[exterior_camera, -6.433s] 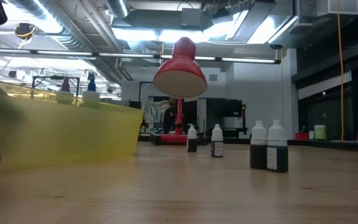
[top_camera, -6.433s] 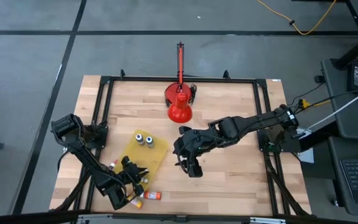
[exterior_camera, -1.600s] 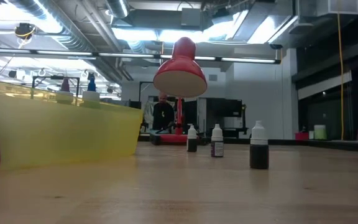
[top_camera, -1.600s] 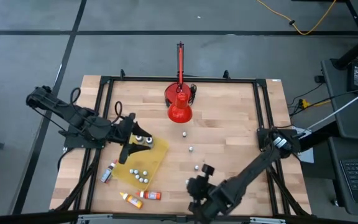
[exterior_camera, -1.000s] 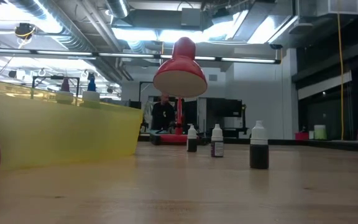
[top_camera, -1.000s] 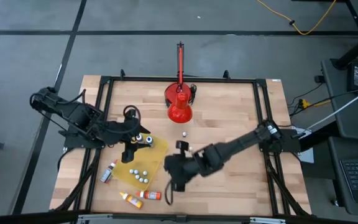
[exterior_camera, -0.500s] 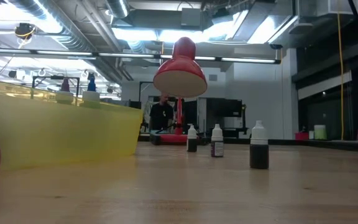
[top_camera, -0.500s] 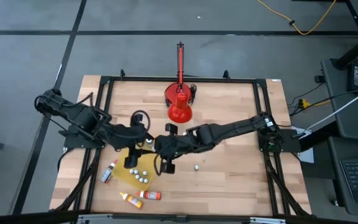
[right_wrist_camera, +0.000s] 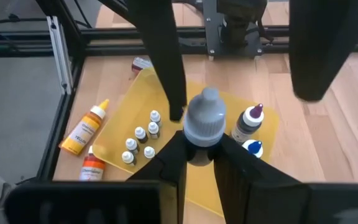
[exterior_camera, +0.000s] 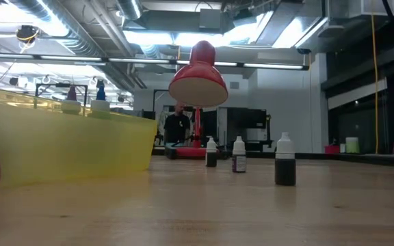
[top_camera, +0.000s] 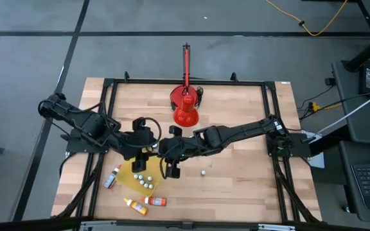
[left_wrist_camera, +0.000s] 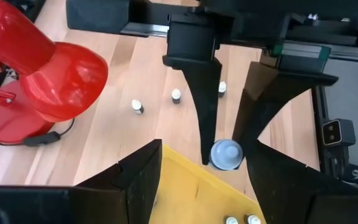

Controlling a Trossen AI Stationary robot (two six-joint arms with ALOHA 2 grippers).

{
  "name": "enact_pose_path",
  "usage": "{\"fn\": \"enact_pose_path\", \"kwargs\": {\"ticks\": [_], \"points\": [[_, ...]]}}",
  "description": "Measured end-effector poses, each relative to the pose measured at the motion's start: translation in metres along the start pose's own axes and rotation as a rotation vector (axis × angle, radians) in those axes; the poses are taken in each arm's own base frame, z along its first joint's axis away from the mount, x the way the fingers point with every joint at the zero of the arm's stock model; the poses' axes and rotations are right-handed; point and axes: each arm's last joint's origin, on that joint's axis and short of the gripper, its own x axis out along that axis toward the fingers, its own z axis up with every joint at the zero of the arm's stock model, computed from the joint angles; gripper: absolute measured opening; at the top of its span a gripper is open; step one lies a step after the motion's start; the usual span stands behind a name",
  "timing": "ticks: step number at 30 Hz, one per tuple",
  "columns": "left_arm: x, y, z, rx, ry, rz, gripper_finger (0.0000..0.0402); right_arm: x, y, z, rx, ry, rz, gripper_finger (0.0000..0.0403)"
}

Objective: Pick & Place food coloring
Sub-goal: Put the small blue food coloring bottle into the yellow bin

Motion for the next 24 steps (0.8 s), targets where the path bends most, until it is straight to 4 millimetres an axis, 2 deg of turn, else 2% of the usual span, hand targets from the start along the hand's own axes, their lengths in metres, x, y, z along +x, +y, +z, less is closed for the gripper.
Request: {"fn": "enact_pose_path", "kwargs": {"ticks": [20,24], "points": [[-0.0025,-0.0057,-0.0038,0.005,0.016,-0.029,0.0223,-0.002,0.0007,0.0063,0.012,-0.059,0.008,0.0064],[-0.0021,-0.0058,-0.0038,-0.004,0.018,-0.028,0.0212,-0.002,0.0007,0.0062,0.01,-0.059,0.008,0.0066]]}}
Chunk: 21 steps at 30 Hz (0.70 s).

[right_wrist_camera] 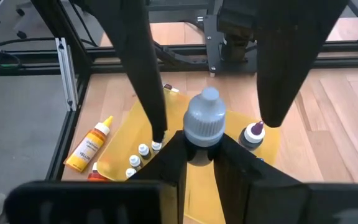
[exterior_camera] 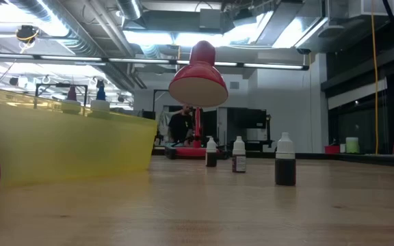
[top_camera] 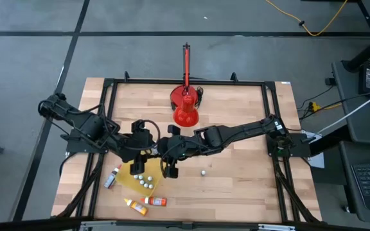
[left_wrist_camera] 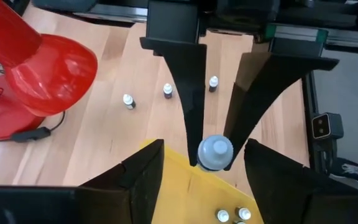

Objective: Pick & Place food coloring
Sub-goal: Put the small blue food coloring bottle into the yellow bin

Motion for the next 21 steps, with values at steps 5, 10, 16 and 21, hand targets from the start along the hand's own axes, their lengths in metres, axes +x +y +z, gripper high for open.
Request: {"fn": "enact_pose_path", "kwargs": {"ticks": [5,10,16,21], "points": [[0.0019,-0.0012,-0.0001,0.002,0.009,-0.006,0.0175,0.0,0.0,0.0,-0.001,0.0,-0.001,0.0064],[0.0031,-0.0019,0.0,-0.005,0.012,-0.006,0.0133,0.0,-0.0001,-0.0001,-0.001,0.0,-0.004,0.0066],[0.0029,-0.0013,0.0003,-0.016,-0.001,0.014,0.0086,0.0,-0.0003,-0.0004,-0.002,0.003,-0.007,0.0064],[0.0028,-0.0016,0.0009,-0.025,-0.008,0.011,0.0063,-0.0003,-0.0002,-0.0004,-0.002,0.004,-0.004,0.007]]}}
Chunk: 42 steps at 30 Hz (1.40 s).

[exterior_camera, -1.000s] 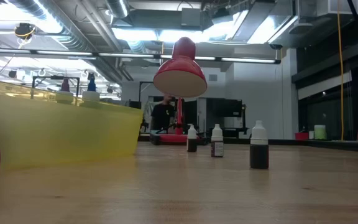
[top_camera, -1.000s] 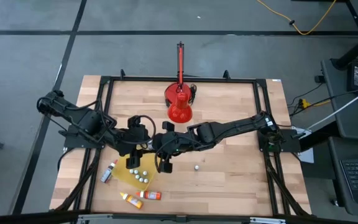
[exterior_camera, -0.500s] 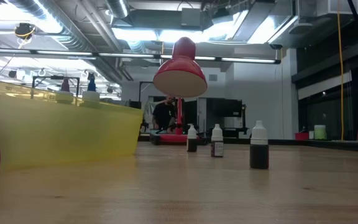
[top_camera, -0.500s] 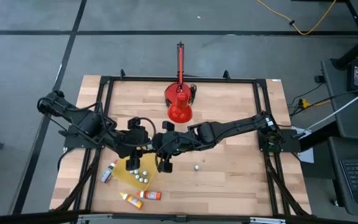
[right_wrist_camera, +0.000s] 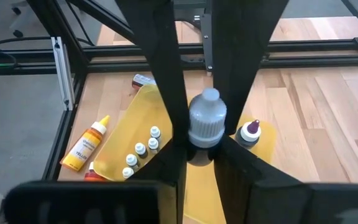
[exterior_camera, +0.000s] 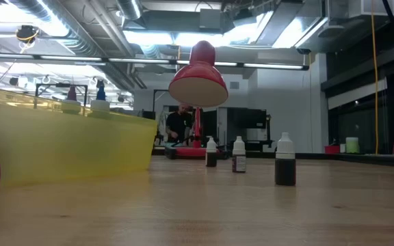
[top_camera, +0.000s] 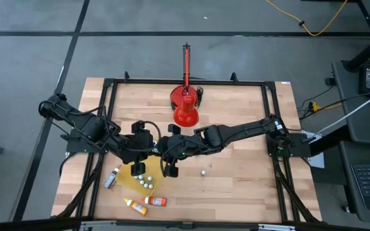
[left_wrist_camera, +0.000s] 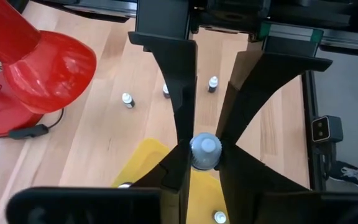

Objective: Pick & Place food coloring
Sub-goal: Put the small blue food coloring bottle into the yellow bin

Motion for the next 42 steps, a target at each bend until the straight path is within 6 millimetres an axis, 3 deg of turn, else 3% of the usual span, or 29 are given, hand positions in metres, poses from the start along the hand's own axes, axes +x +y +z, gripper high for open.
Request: {"fn": "enact_pose_path", "kwargs": {"ticks": [12,22,28,32,42], "points": [[0.0,-0.001,0.001,-0.006,-0.009,-0.009,0.0061,0.0,0.0,0.0,-0.024,0.005,0.033,0.0096],[-0.003,-0.003,-0.003,0.018,0.001,0.003,0.0059,-0.001,-0.003,-0.012,0.057,0.145,0.052,0.0203],[-0.009,-0.005,-0.013,0.025,0.015,0.06,0.0059,-0.001,-0.005,-0.017,0.063,0.194,0.039,0.0232],[-0.008,-0.007,-0.031,-0.005,0.024,0.092,0.0059,-0.003,0.004,-0.018,0.051,0.197,0.057,0.0232],[0.008,-0.016,-0.098,-0.163,0.061,0.111,0.0059,-0.006,0.014,-0.021,0.032,0.197,0.065,0.0214]]}}
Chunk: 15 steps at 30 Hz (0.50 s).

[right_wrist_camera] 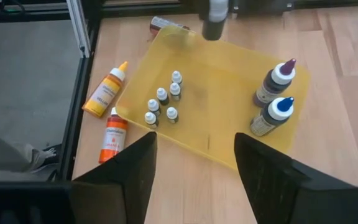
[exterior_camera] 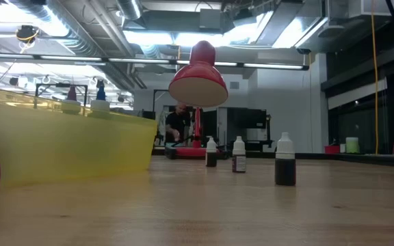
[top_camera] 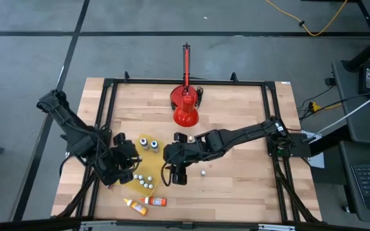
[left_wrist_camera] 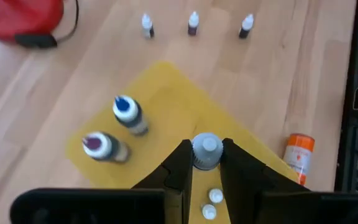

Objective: Pick & Place food coloring
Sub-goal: Put the small blue food coloring bottle into the yellow bin

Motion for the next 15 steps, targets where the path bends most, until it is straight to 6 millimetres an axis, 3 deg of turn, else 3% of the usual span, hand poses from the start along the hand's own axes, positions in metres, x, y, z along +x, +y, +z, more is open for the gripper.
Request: {"fn": "enact_pose_path", "kwargs": {"ticks": [15], "points": [[0.07,-0.012,-0.068,-0.175,-0.013,0.065,0.0058,0.0,0.0,0.0,-0.007,0.0,-0.001,0.0213]]}}
